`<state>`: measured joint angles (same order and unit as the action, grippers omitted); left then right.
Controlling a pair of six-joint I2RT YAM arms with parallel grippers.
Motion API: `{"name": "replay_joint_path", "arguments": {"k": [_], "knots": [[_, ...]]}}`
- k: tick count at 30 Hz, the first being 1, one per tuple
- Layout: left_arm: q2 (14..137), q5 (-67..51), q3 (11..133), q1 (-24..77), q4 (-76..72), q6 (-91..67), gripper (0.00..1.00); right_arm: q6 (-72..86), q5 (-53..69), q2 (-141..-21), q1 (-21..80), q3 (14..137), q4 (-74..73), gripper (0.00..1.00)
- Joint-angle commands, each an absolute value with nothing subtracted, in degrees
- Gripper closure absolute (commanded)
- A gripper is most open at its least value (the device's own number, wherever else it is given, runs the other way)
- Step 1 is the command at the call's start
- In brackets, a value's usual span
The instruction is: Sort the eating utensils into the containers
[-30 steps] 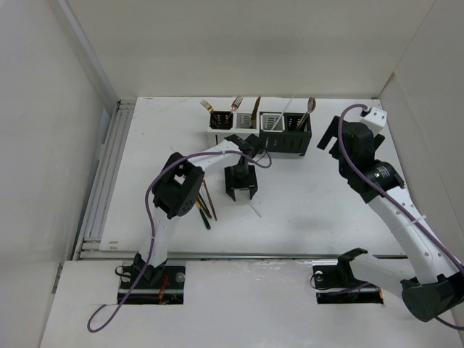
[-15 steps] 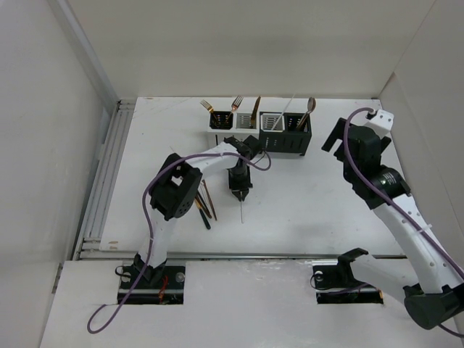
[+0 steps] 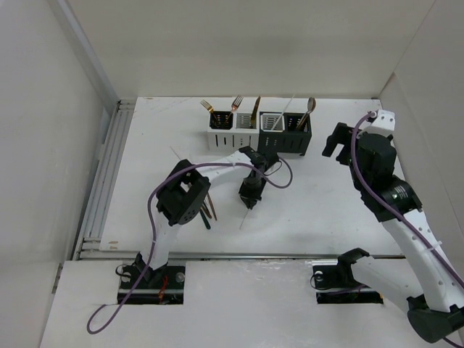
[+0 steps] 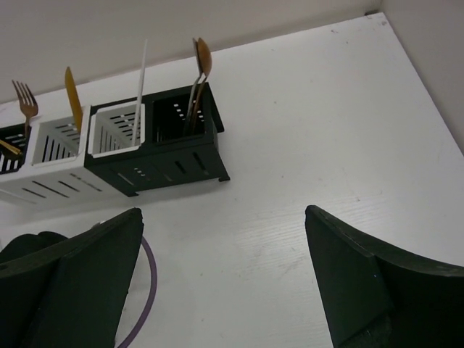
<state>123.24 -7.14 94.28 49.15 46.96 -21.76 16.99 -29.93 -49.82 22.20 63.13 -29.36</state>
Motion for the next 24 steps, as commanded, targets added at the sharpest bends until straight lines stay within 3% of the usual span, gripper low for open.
{"name": "replay_joint_path", "arguments": {"k": [1,14,19,24], "knots": [[120.2,-1.9,90.5,49.2,41.0,-16.6,1.0,13.2,-26.5,-47.9,22.5,65.2,-25.8,0.03],[103.1,8.4,93.7,50.8,30.5,-6.3,1.0,10.1,-31.6,-47.3,22.5,75.7,-22.1,0.03],[98.5,4.3,95.6,46.8,13.8,4.0,1.0,10.6,-31.6,-49.0,22.5,77.5,-18.8,0.04],[101.9,3.2,99.4,41.4,-5.6,6.8,1.0,10.6,-32.2,-50.1,22.5,77.0,-16.5,0.04]]}}
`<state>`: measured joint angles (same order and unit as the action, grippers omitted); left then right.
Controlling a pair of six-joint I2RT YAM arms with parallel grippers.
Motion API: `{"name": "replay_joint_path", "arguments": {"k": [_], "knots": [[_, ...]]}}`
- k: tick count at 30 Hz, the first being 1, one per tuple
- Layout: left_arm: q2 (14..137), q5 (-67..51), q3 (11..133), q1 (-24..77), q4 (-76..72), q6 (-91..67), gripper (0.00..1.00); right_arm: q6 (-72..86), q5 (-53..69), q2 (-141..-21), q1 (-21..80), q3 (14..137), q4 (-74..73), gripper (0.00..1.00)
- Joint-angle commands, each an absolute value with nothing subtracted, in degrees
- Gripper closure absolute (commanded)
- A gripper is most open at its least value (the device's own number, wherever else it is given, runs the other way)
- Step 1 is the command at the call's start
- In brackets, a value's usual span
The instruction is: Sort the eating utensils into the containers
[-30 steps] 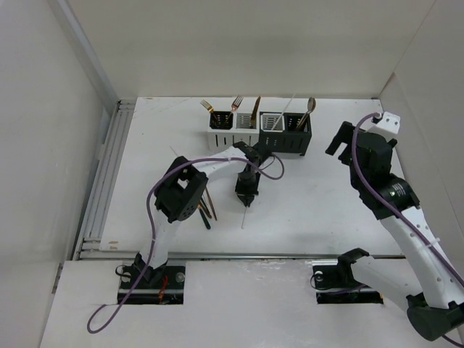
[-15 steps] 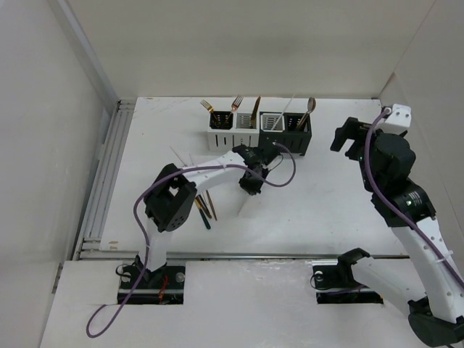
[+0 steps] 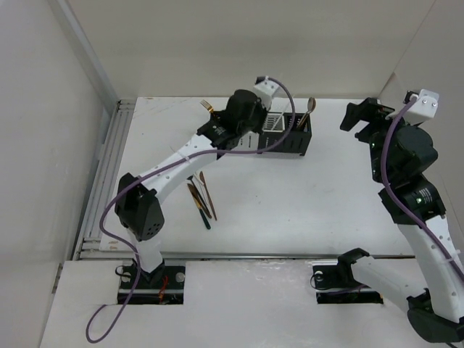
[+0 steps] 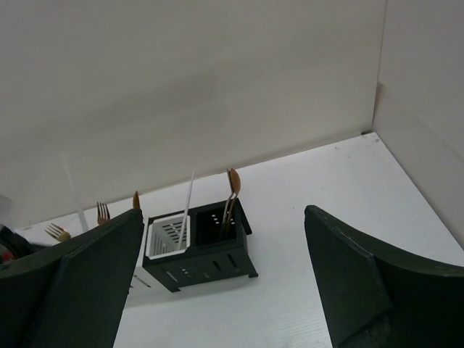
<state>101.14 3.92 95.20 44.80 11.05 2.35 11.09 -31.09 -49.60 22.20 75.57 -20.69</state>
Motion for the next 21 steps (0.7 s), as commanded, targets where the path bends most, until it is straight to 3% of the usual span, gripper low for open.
{"name": "replay_joint_path", "arguments": {"k": [1,7,21], "knots": [[103.2,3.2,100.9,41.4,-8.1,6.8,1.0,10.6,-32.2,-50.8,22.5,77.0,-16.5,0.04],[113.7,1.9,112.8,40.6,-20.1,5.9,1.0,10.6,-31.6,-50.9,22.5,72.9,-16.0,0.04],[123.1,3.8,109.3,39.5,-25.4,3.0,1.0,5.5,-34.5,-49.8,22.5,73.8,-19.0,0.04]]}}
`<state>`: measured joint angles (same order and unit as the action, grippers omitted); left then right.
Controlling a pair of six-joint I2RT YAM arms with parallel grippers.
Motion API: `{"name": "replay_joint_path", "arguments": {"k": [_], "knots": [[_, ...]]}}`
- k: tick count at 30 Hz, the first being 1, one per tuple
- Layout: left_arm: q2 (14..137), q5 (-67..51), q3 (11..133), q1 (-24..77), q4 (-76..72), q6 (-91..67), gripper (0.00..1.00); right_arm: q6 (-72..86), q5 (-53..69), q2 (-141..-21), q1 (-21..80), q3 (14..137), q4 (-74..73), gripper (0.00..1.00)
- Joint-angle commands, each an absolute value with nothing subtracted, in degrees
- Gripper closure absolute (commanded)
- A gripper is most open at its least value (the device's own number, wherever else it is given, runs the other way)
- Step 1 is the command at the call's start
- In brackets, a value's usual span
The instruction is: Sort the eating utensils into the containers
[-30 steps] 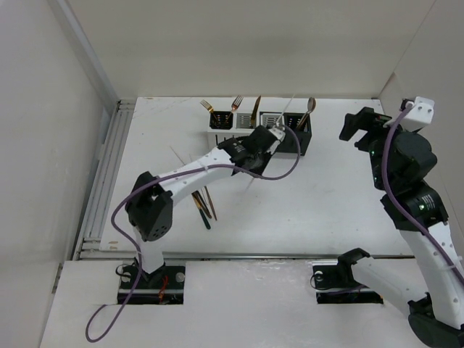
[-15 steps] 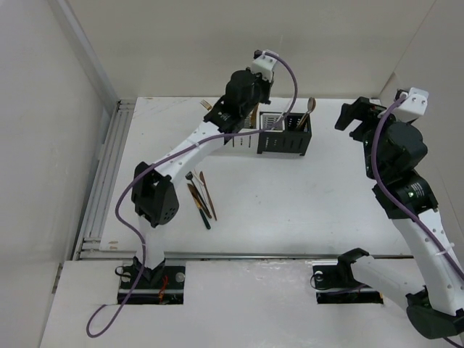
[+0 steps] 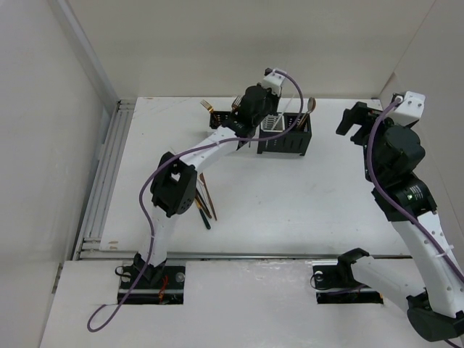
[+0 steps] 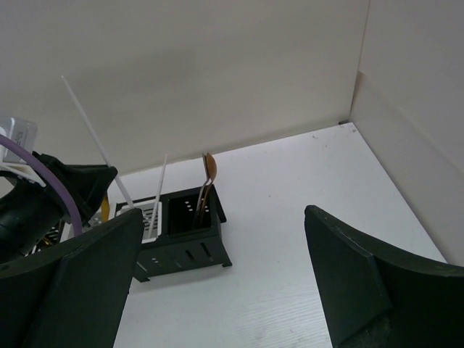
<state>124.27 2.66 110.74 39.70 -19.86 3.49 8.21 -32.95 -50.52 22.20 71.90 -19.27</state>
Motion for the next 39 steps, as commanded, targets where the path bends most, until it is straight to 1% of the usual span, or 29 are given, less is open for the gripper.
{"name": "replay_joint_path", "arguments": {"k": [1,7,8,9,10,13,14,15,19,21,23,25,26,29,30,31,32,33,35,36,39], "knots": [[123.1,3.8,109.3,39.5,-25.4,3.0,1.0,5.5,-34.5,-49.8,22.5,73.8,-19.0,0.04],[124.4,3.8,107.2,38.9,-23.6,3.8,1.0,5.5,-35.0,-49.8,22.5,74.4,-19.0,0.04],[124.4,3.8,107.2,38.9,-22.5,3.8,0.92,5.5,-35.0,-49.8,22.5,74.4,-19.0,0.04],[124.4,3.8,107.2,38.9,-20.2,3.8,0.78,5.0,-35.0,-49.8,22.5,74.4,-19.0,0.04],[124.4,4.4,107.2,38.9,-19.0,3.8,0.54,5.0,-35.0,-49.8,22.5,74.4,-19.0,0.04],[122.2,7.2,106.5,38.9,-17.3,2.6,0.54,5.0,-35.0,-49.8,22.5,74.4,-18.5,0.04],[122.2,7.7,106.5,38.9,-17.3,1.9,0.51,5.0,-35.0,-49.8,22.5,74.4,-18.5,0.04],[121.4,7.7,106.5,38.9,-17.3,1.8,0.38,5.0,-35.0,-49.8,22.5,73.7,-17.9,0.04],[120.3,11.2,112.2,38.9,-15.3,2.7,0.08,4.5,-33.0,-50.4,22.5,73.0,-16.0,0.04],[119.1,13.8,115.0,38.9,-14.8,2.7,0.05,4.5,-32.3,-50.4,22.5,72.3,-15.3,0.04],[116.2,15.6,115.0,38.4,-12.5,2.7,0.0,4.5,-31.6,-50.4,22.5,71.5,-13.6,0.04],[114.1,17.1,115.0,37.9,-8.7,1.2,0.0,4.5,-29.4,-50.4,22.5,70.2,-12.6,0.04],[111.8,17.1,115.0,37.1,-3.3,0.4,0.0,4.5,-28.6,-51.0,22.5,70.2,-12.0,0.04],[108.4,12.1,113.7,34.0,8.0,-1.0,0.0,4.5,-25.6,-53.3,22.5,70.2,-12.0,0.04],[105.6,10.0,112.1,31.8,15.0,-2.4,0.0,4.5,-24.8,-53.9,22.5,70.2,-12.0,0.03],[104.0,7.2,107.0,30.5,17.7,-4.2,0.1,4.5,-23.0,-54.5,22.5,70.2,-12.0,0.03],[102.5,6.2,103.7,29.3,20.1,-6.1,0.16,4.5,-22.1,-55.0,22.5,70.2,-12.5,0.03],[99.9,5.1,100.5,28.1,23.5,-9.3,0.21,5.1,-21.2,-56.1,22.5,70.2,-12.5,0.03],[98.3,2.6,92.3,25.6,26.3,-10.8,0.31,6.0,-19.5,-56.6,22.5,69.7,-12.5,0.03],[98.3,2.6,90.2,25.6,27.5,-10.8,0.36,6.0,-19.5,-57.4,22.5,69.7,-12.5,0.03],[99.0,2.7,84.9,23.9,30.8,-14.3,0.4,6.7,-18.2,-58.5,22.5,69.7,-13.0,0.03]]}}
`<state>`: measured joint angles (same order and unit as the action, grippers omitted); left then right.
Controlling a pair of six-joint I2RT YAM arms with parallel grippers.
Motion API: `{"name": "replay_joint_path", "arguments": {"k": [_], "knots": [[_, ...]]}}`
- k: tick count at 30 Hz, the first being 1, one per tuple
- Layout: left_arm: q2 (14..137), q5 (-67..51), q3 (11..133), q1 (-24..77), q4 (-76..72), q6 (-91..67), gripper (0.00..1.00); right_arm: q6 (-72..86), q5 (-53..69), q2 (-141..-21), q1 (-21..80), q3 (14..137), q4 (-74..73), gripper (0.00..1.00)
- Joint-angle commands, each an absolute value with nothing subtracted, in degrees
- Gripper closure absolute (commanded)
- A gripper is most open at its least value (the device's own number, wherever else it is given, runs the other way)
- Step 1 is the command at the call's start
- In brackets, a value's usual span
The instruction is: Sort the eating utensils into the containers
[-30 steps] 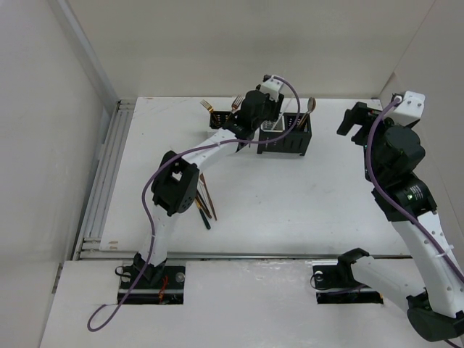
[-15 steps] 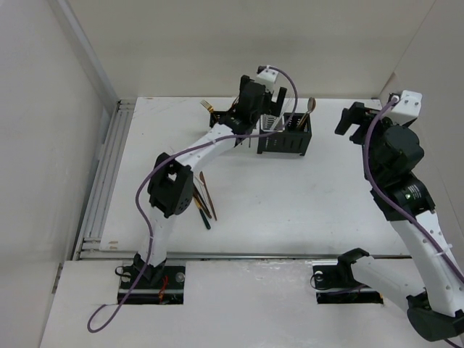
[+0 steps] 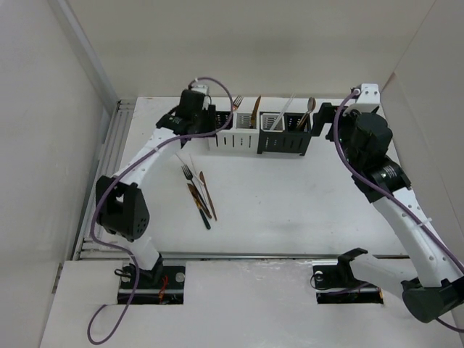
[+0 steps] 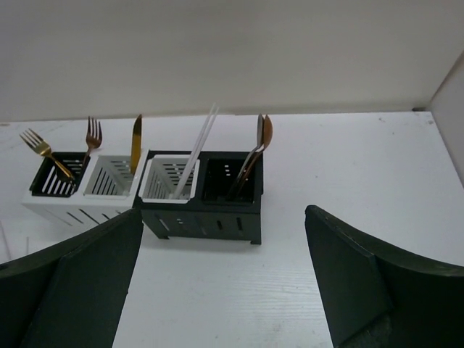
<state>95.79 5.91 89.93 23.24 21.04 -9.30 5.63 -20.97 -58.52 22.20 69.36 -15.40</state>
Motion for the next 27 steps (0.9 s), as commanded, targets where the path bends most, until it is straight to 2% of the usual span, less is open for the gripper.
{"name": "replay_joint_path", "arguments": {"k": [1,5,8,15,20,27], "knots": [[100.8,2.7,84.4,23.0,32.5,-15.9,0.45,7.2,-18.2,-58.5,22.5,69.7,-13.0,0.03],[106.1,-0.4,84.9,15.1,33.1,-23.5,0.53,7.2,-18.2,-59.7,23.0,71.0,-14.2,0.03],[107.9,-0.3,85.6,14.6,29.0,-23.0,0.53,7.2,-18.2,-60.2,23.0,72.2,-16.2,0.03],[113.6,-1.6,85.4,14.6,30.0,-22.8,0.55,7.2,-21.0,-59.6,23.0,72.7,-18.1,0.03],[114.3,-0.9,80.7,14.0,29.4,-23.5,0.52,7.2,-22.4,-59.1,23.0,72.7,-18.1,0.03],[115.4,1.4,82.1,13.4,28.8,-24.5,0.51,5.6,-22.4,-59.6,23.0,74.0,-18.1,0.03]]}}
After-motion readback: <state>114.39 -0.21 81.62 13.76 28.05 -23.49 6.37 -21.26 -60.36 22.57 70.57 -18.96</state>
